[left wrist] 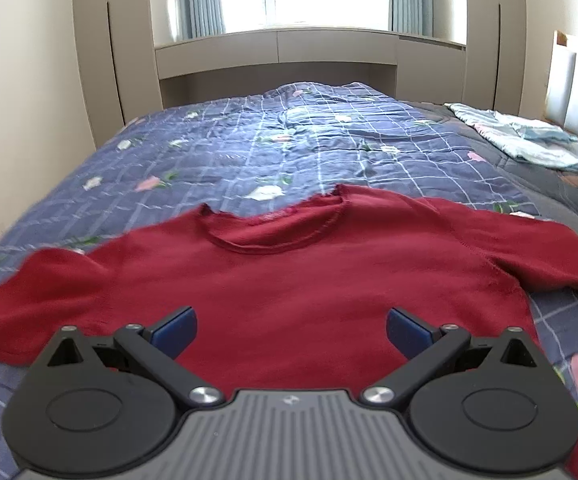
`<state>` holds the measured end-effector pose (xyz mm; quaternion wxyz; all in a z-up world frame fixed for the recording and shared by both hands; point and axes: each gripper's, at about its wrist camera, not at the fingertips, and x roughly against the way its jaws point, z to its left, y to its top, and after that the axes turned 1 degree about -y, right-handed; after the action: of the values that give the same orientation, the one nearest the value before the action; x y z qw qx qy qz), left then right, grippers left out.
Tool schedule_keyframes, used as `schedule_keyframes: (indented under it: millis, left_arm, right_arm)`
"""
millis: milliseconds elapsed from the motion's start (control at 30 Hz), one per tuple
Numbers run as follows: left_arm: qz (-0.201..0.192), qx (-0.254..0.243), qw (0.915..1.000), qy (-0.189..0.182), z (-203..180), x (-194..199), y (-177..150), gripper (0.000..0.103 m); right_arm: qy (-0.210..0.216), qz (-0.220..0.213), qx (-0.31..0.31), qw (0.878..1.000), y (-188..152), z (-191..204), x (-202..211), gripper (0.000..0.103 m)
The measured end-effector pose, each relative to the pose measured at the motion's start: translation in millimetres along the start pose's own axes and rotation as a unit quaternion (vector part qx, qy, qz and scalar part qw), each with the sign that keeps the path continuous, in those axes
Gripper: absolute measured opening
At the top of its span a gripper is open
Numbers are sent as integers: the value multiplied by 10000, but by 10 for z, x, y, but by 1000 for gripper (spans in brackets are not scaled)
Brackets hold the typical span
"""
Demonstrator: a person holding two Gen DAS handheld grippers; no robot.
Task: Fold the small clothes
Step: 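Grasp the red sweater's sleeve cuff with the right gripper and lift it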
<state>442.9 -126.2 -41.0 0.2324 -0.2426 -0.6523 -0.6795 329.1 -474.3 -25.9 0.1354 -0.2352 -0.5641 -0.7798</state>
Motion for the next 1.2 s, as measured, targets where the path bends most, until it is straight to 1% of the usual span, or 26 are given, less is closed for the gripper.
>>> schedule_keyframes:
  millis: [33,67,100,167,267,300,333,367,400,467,533,567,600,633,667,700,733,767,800,867,1000,1067,1100,1167,1200]
  left_arm:
    - [36,41,10000,-32,-35,-63,-26,103]
    - [99,57,9999,-70,-74,-124,-55,103]
    - [136,57,9998,-109,-96,-168,-82,103]
    - [160,15,9998,-150,-160,-237,-149,103]
    - [182,-120,9996,-169,-214,-273,-214,103]
    - [182,-153,9996,-165,-218,-277,-223,103]
    - [188,-160,9995,-176,-214,-278,-227,103]
    - [202,-144,9995,-207,-204,-278,-226,103]
    - [221,-123,9994,-233,-192,-283,-219,103]
    - [270,-79,9993,-253,-170,-298,-190,103]
    - [301,-55,9993,-233,-131,-301,-161,103]
    - [311,-39,9993,-197,-108,-302,-143,103]
    - [319,-11,9994,-152,-79,-299,-124,103]
    - [338,28,9994,-94,-40,-301,-93,103]
    - [366,67,9993,-39,3,-304,-64,103]
    - [383,109,9992,14,46,-302,-34,103]
    - [382,155,9991,49,101,-296,-1,103]
    - [368,195,9991,55,163,-285,36,103]
    - [356,228,9991,41,216,-271,67,103]
    - [329,309,9990,-71,356,-238,146,103]
    - [227,546,9974,-418,662,-157,307,103]
    - [171,696,9958,-577,830,-113,379,103]
    - [138,782,9947,-653,928,-84,415,103]
    - [37,944,9926,-767,1120,-20,466,103]
    - [-20,1046,9912,-809,1234,20,484,103]
  right_arm:
    - [-69,0,-45,10000,22,-114,-46,103]
    - [-285,24,-99,9995,46,-232,-102,103]
    - [-600,115,-185,9980,81,-367,-186,103]
    - [-939,227,-418,9944,132,-602,-303,103]
    - [-1149,339,-941,9883,192,-931,-455,102]
    - [-1214,329,-1119,9857,205,-1026,-503,100]
    - [-1323,335,-1298,9821,214,-1105,-555,95]
    - [-1447,358,-1482,9777,216,-1191,-568,92]
    - [-1524,376,-1662,9735,222,-1258,-603,87]
    - [-1611,282,-2038,9653,225,-1376,-657,80]
    - [-1773,158,-2317,9564,242,-1464,-716,66]
    - [-1819,73,-2407,9534,245,-1497,-719,63]
    - [-1912,25,-2486,9495,253,-1527,-739,53]
    - [-2018,-1,-2567,9452,265,-1553,-761,37]
    - [-2113,-33,-2623,9416,282,-1575,-768,29]
    - [-2163,-62,-2644,9398,305,-1591,-777,11]
    - [-2171,-74,-2642,9397,327,-1586,-776,7]
    - [-2164,-116,-2623,9403,364,-1562,-767,7]
    - [-2130,-201,-2527,9436,422,-1501,-742,6]
    - [-2036,-415,-2192,9533,574,-1312,-672,6]
    - [-1572,-894,-1410,9734,1047,-706,-570,6]
    - [-1184,-1061,-1030,9819,1293,-323,-567,6]
    - [-877,-1150,-777,9864,1426,-46,-572,6]
    - [-361,-1258,-392,9906,1619,416,-631,6]
    - [6,-1305,-145,9913,1683,737,-654,6]
